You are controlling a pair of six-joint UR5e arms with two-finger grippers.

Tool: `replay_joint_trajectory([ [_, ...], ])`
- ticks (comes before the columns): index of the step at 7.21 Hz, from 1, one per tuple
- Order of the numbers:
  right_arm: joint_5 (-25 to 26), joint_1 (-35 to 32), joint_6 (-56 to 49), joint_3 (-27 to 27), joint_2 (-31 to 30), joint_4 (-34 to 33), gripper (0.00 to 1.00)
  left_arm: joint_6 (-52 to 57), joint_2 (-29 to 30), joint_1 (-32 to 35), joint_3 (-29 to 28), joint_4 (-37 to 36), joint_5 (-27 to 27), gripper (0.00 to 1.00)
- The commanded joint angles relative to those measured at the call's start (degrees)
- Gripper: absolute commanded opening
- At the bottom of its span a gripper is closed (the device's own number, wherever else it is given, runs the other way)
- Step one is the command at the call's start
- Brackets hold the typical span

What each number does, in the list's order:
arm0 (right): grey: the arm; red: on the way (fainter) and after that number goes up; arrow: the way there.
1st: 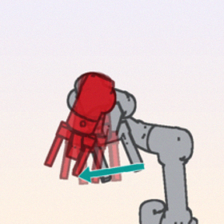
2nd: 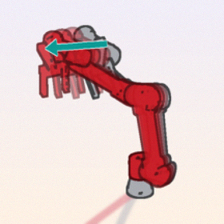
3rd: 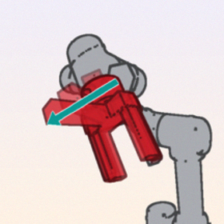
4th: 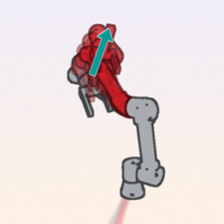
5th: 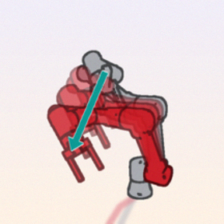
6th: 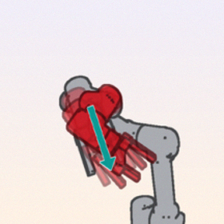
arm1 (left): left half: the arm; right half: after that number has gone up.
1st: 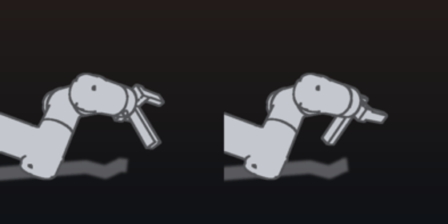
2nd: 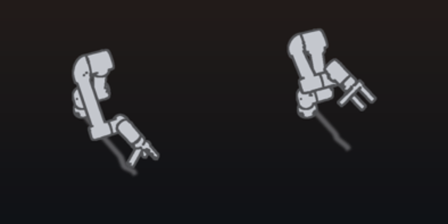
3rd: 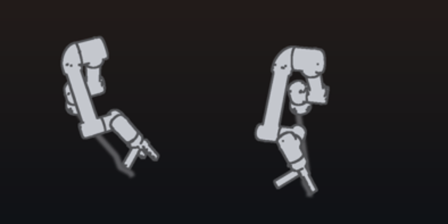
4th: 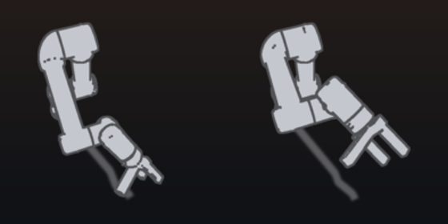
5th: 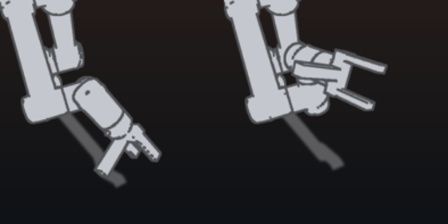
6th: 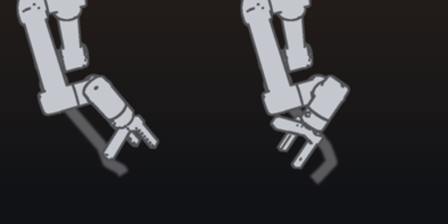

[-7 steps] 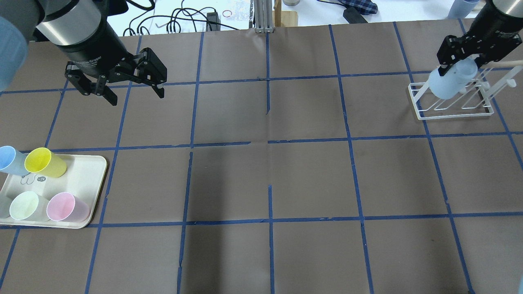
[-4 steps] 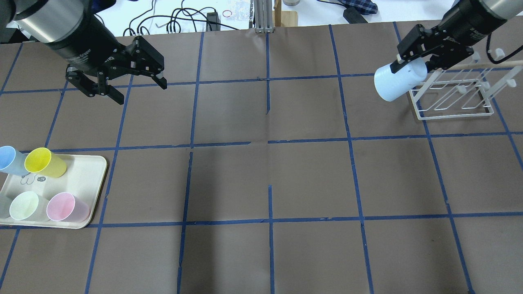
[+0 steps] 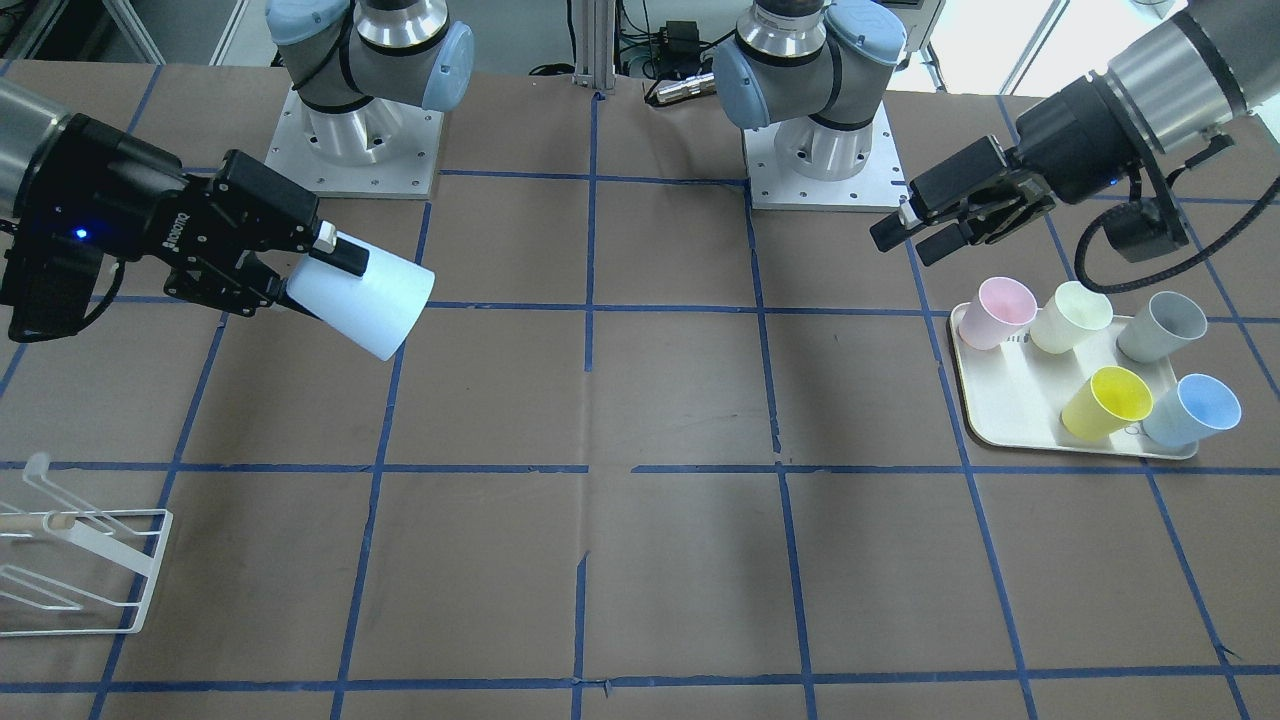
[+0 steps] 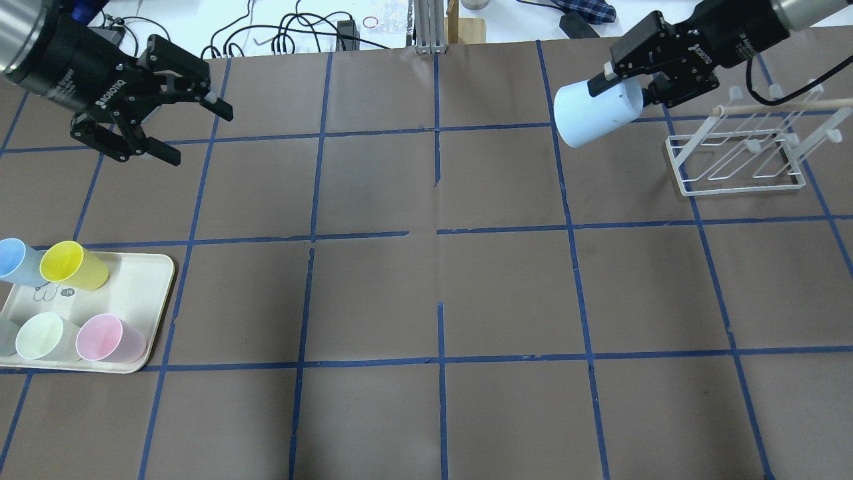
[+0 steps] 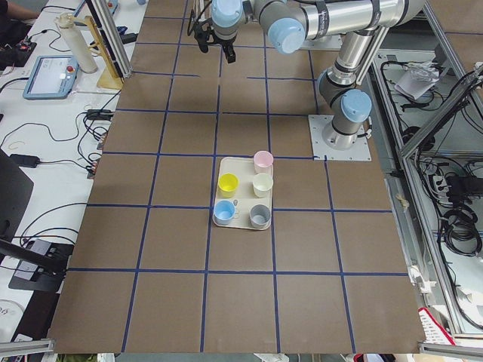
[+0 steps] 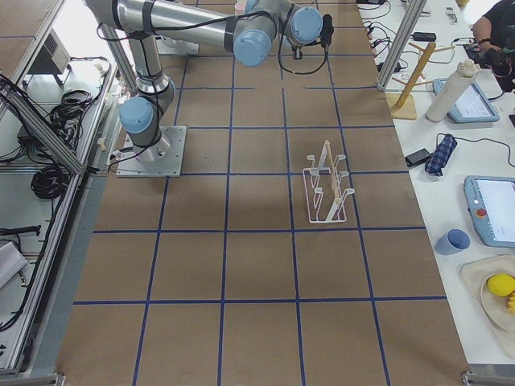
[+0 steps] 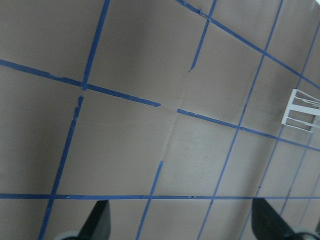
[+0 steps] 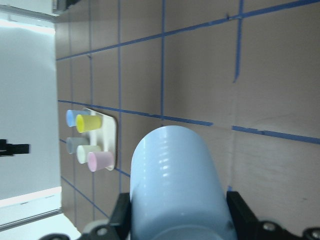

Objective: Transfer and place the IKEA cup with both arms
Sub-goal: 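Lift the cup with the right gripper while the left gripper rises toward it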

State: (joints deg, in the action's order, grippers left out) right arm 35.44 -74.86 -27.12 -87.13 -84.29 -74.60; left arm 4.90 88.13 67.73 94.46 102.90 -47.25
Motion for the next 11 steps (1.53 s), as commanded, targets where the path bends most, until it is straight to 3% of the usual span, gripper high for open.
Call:
replay_joint_trajectory([
  [1, -14.4, -3.0, -1.7, -0.6, -0.2, 4.4, 0.11, 0.8, -0.2, -0.5, 10.8, 0.2, 20.6, 1.00],
  [2, -17.9, -5.1, -1.6, -1.1, -0.3, 4.9, 0.11, 0.9, -0.6, 0.1, 13.3, -0.1, 28.5, 1.00],
  [4, -22.9, -8.8, -1.5, -3.5, -2.4, 5.1, 0.06, 0.9, 0.0, 7.3, 13.7, -0.2, 35.8, 1.00],
  [7, -24.6, -9.2, -0.9, -6.6, -6.8, 5.3, 0.06, 1.6, -1.5, 11.3, 14.3, -1.7, 36.4, 1.00],
  [11, -24.2, -9.2, -1.1, -8.0, -8.4, 6.0, 0.07, 1.7, -1.6, 12.9, 16.6, -1.9, 45.9, 1.00],
])
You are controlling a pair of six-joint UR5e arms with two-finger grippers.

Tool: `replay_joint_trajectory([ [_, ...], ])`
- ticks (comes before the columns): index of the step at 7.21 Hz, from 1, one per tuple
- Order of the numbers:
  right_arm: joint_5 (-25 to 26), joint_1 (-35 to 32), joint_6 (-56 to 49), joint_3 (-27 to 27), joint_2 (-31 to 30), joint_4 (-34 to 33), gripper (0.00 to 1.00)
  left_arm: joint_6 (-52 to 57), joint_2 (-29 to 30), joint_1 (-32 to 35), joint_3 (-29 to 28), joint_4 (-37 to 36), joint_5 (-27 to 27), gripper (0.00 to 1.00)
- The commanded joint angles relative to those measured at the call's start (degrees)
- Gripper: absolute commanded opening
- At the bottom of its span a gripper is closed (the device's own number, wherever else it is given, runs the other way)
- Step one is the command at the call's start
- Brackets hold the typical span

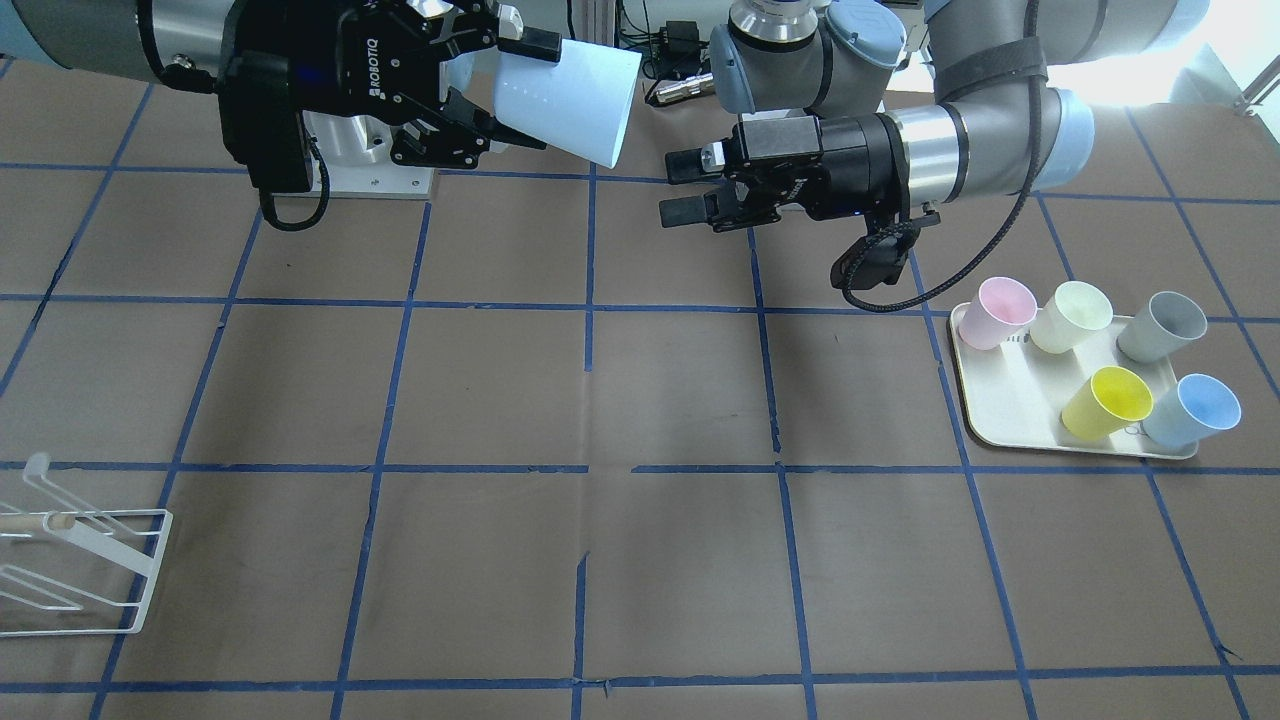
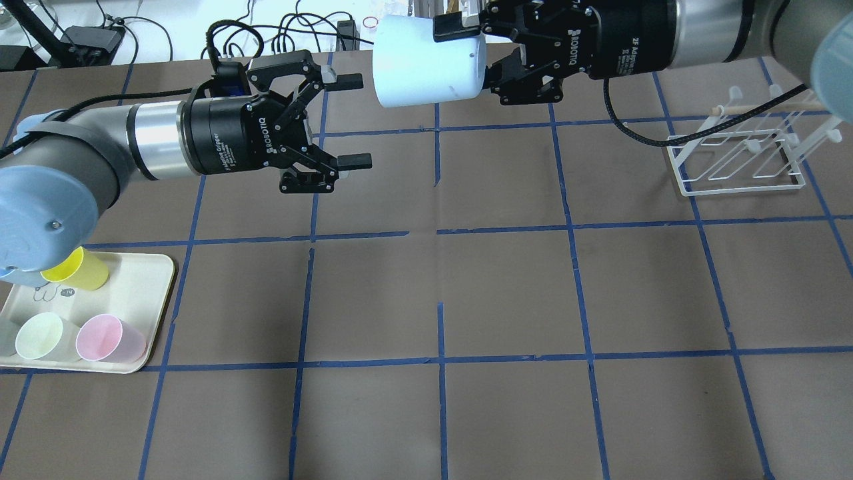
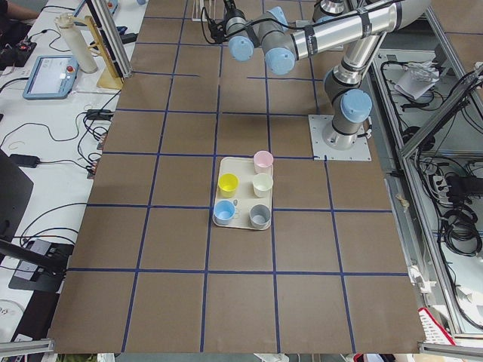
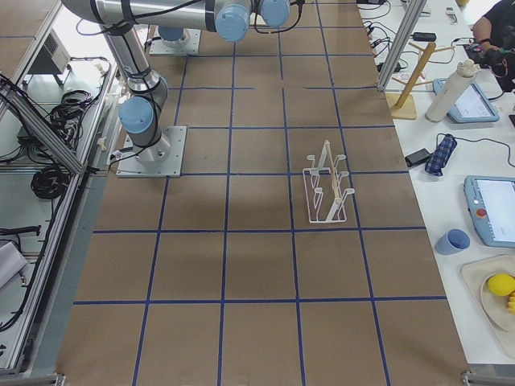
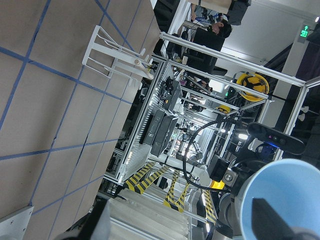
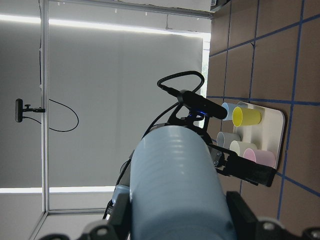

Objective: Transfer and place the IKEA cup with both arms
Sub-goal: 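Close the left gripper on the cup's open end beside the right gripper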

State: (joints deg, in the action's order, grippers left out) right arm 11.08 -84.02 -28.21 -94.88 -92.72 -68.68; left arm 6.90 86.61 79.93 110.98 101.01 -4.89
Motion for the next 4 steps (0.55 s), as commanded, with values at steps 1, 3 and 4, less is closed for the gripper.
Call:
replay_joint_trajectory([
  [1, 0.2, 0.0, 0.1, -0.2, -0.2, 0.0, 0.07, -0.7, -0.3, 0.8, 0.1, 0.1, 4.4, 1.00],
  [3, -0.4, -0.1, -0.2, -0.4, 0.3, -0.2, 0.07, -0.7, -1.4, 4.5, 0.4, 0.1, 4.5, 1.00],
  [4, -0.7, -0.1, -0.2, -0.7, 0.4, -0.8, 0.07, -0.7, -1.9, 5.1, 0.4, 0.0, 4.6, 1.00],
])
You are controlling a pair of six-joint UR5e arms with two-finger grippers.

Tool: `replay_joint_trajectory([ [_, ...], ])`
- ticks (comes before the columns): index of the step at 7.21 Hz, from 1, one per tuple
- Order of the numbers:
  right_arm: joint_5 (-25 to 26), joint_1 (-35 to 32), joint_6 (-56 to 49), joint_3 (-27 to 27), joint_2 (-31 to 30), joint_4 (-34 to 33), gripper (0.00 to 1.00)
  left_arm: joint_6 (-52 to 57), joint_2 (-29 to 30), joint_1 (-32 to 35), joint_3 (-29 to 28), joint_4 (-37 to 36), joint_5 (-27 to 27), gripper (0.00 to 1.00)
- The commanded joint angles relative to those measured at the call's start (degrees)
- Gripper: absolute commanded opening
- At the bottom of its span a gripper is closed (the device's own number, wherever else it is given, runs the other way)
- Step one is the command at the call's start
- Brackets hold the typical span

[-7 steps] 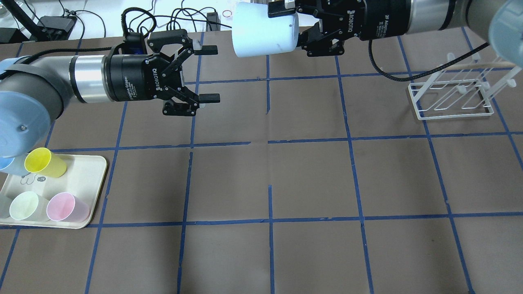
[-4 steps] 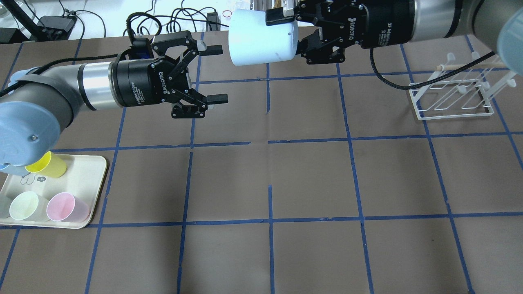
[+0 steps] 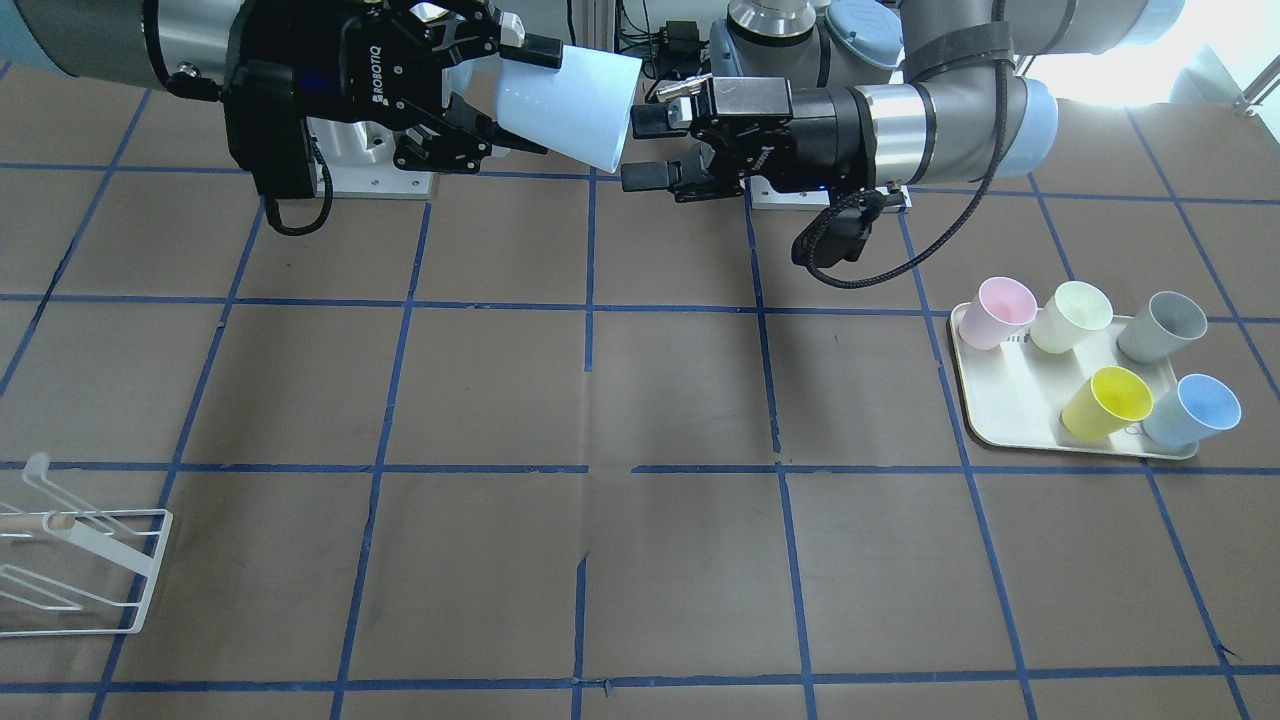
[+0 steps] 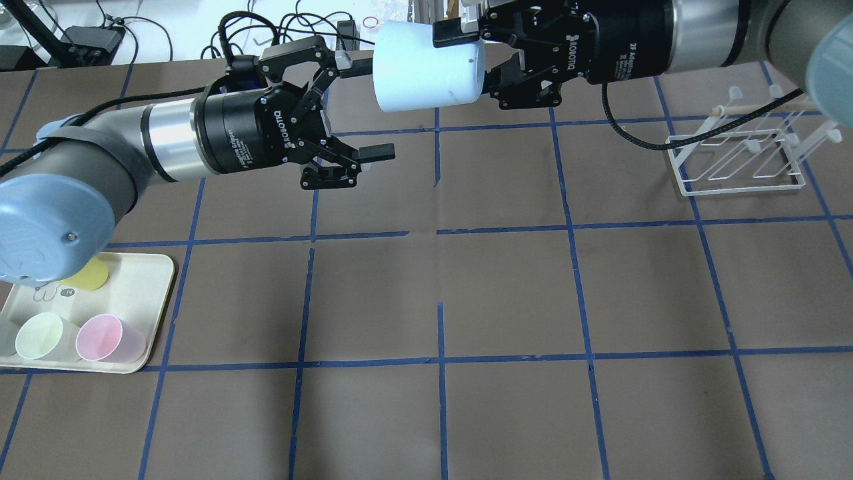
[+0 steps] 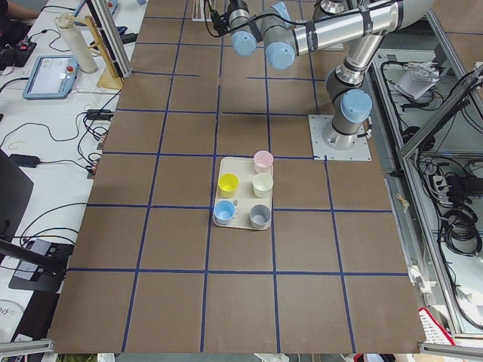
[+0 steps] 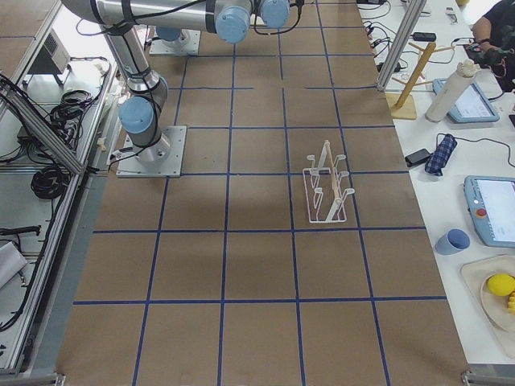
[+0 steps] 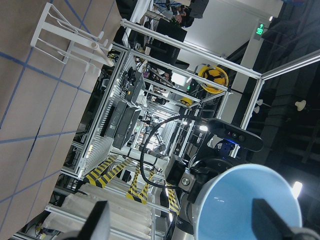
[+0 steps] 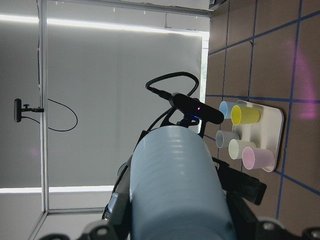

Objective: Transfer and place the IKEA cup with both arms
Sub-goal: 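Close the left gripper on the cup's open end beside the right gripper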

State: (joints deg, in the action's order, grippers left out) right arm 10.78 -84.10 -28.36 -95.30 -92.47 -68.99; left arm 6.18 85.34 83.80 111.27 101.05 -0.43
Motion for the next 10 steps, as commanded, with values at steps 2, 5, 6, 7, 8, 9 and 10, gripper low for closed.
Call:
replay_joint_trajectory([
  [2, -0.1, 0.0, -0.1, -0.3, 0.8, -0.5, 0.07, -0.1, -1.6, 1.3, 0.1, -0.1, 0.2, 0.74],
  [5, 0.0, 0.0, -0.2, -0.2, 0.7, -0.4, 0.11, -0.1, -0.4, 1.2, 0.3, 0.1, 2.7, 0.68],
  [6, 0.4, 0.0, -0.1, -0.3, 0.7, -0.2, 0.49, -0.3, -0.3, 1.1, 0.2, 0.1, 2.8, 0.68],
  [7, 0.4, 0.0, -0.1, -0.3, 0.7, -0.1, 0.60, -0.2, -0.5, 1.1, 0.2, 0.0, 2.8, 0.62],
  [8, 0.4, 0.0, 0.0, -0.2, 0.7, -0.1, 0.60, 0.1, -0.3, 1.1, 0.2, -0.2, 2.7, 0.35],
  [9, 0.4, 0.0, 0.0, -0.2, 0.8, 0.0, 0.60, 0.1, -0.4, 1.1, 0.2, -0.1, 2.8, 0.11],
  [10, 0.4, 0.0, 0.0, -0.3, 0.7, 0.0, 0.60, 0.4, -0.4, 1.1, 0.3, 0.0, 2.6, 0.00],
])
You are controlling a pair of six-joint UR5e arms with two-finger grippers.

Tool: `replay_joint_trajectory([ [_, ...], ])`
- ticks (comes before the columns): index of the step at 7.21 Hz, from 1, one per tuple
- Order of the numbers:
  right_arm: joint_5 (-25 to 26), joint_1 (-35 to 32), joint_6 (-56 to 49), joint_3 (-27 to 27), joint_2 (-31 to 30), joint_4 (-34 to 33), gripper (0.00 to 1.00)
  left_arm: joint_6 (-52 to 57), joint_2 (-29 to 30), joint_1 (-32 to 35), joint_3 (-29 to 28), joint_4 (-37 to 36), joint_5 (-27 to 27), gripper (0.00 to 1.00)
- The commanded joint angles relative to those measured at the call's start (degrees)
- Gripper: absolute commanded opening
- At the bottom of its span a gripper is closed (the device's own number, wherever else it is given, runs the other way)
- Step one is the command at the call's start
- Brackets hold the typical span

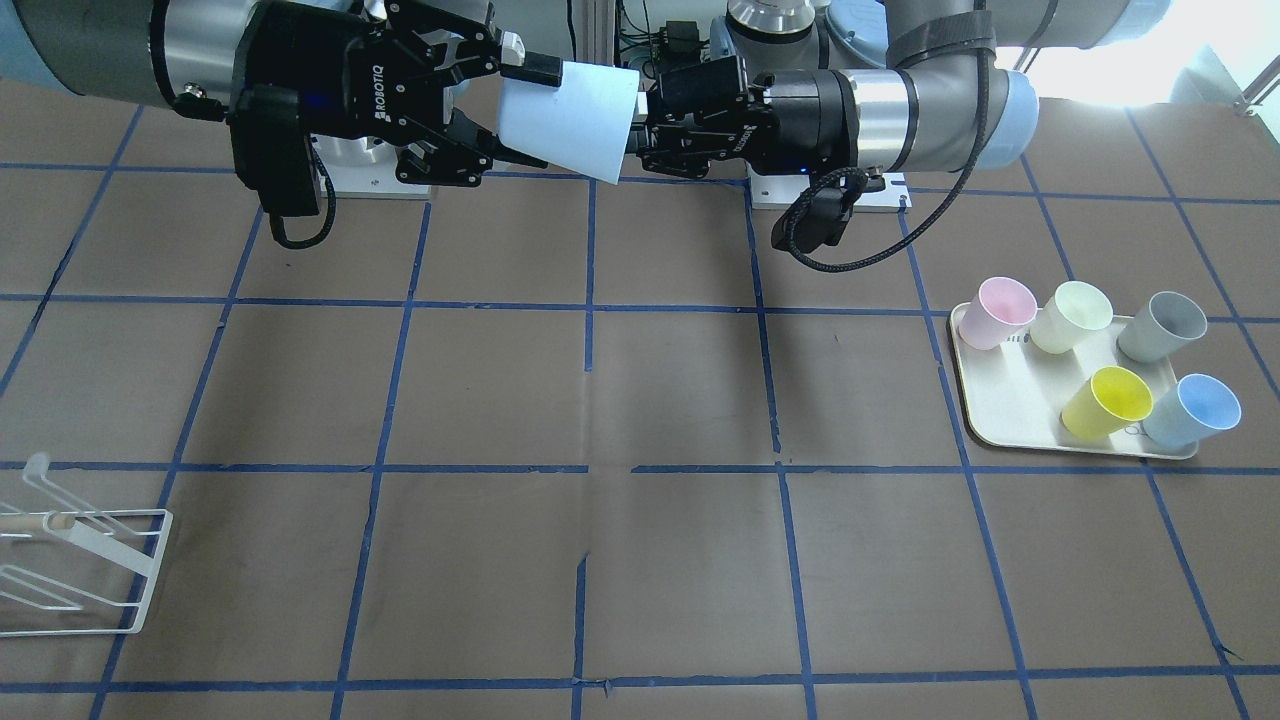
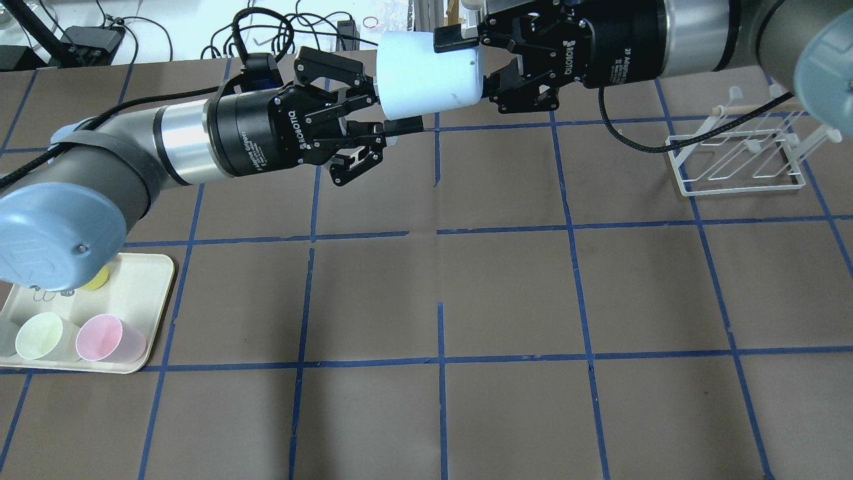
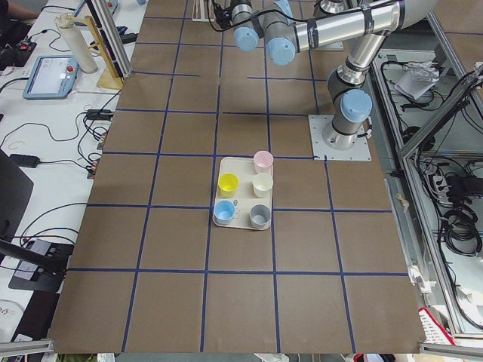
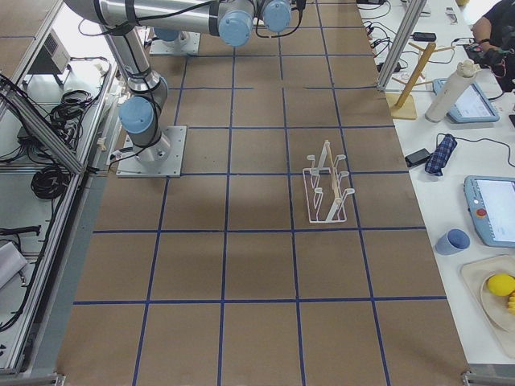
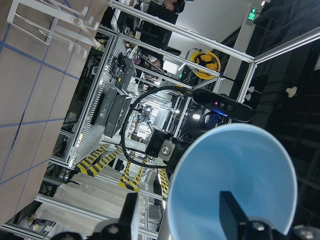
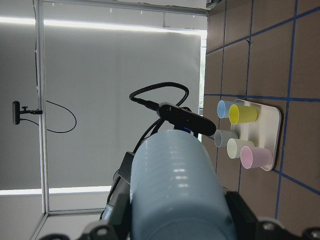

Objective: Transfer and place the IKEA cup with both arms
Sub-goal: 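Close the left gripper on the cup's open end beside the right gripper, then open the right gripper and pull the cup away with the left gripper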

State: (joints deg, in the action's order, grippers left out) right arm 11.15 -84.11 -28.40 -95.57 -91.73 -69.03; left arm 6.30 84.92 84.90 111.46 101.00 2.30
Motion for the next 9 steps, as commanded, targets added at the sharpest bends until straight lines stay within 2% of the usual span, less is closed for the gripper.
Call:
replay_joint_trajectory([
  [1, 0.0, 0.0, 0.1, 0.0, 0.0, 0.1, 0.61, 0.3, -0.5, 0.0, 0.0, 0.0, -0.1, 0.00],
  [2, 0.0, 0.0, 0.4, 0.1, -0.2, 0.2, 0.93, 0.3, -1.0, 0.1, 0.0, -0.1, -0.2, 0.00],
  [3, 0.1, 0.0, 0.5, 0.7, -0.3, -0.5, 1.00, 0.1, -1.2, 0.1, 0.0, 0.0, -0.2, 0.00],
  [6, 0.3, 0.4, 3.1, 2.7, 0.1, -0.6, 1.00, 0.1, -1.3, -0.1, -0.1, 0.0, -0.6, 0.00],
  [7, 1.6, 0.9, 4.2, 4.1, 0.3, -0.8, 1.00, 0.4, -1.6, -1.0, -0.4, -0.3, -5.5, 0.00],
  [9, 7.3, 3.3, 5.5, 5.2, 0.4, -0.8, 1.00, -0.1, -2.9, -5.3, -0.5, -3.4, -19.4, 0.00],
])
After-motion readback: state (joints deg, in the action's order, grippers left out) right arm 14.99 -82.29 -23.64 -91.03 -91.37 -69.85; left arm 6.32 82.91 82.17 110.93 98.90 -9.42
